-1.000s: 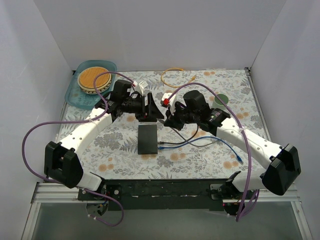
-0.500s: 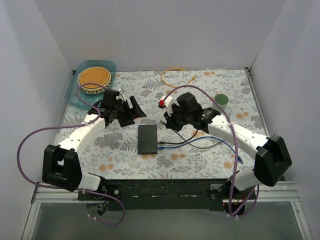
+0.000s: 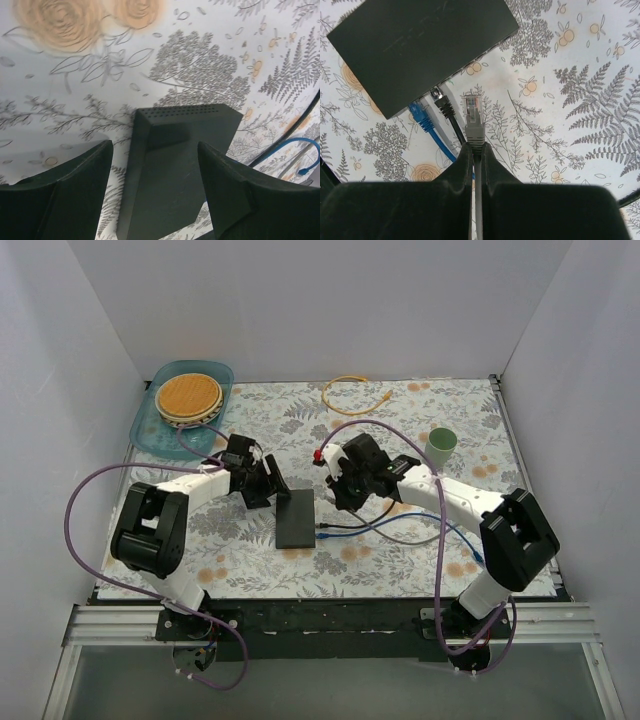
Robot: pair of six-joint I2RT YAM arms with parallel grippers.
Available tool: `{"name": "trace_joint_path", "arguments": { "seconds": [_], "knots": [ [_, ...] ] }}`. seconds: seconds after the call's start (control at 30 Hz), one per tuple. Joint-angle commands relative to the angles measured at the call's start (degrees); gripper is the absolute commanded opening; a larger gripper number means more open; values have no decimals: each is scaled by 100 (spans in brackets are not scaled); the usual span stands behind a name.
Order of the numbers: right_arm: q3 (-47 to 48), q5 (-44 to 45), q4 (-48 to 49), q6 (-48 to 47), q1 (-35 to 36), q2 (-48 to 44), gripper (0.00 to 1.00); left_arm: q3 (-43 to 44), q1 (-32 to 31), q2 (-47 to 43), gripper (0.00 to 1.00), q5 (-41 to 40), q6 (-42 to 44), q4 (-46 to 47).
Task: Insert the plug into the switch port
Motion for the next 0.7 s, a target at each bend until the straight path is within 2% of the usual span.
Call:
{"name": "trace_joint_path", "arguments": {
  "seconds": [0.0, 0.37, 0.67],
  "knots": [
    [312, 50, -348, 24, -29, 233, 1, 307, -212, 414, 68, 215, 235, 473],
    [356, 85, -717, 7, -38, 559, 1, 1046, -450, 1022, 68, 769, 367, 773],
    [382, 6, -727, -29, -29, 840, 1, 977, -450, 882, 69, 427, 551, 414]
  ]
}}
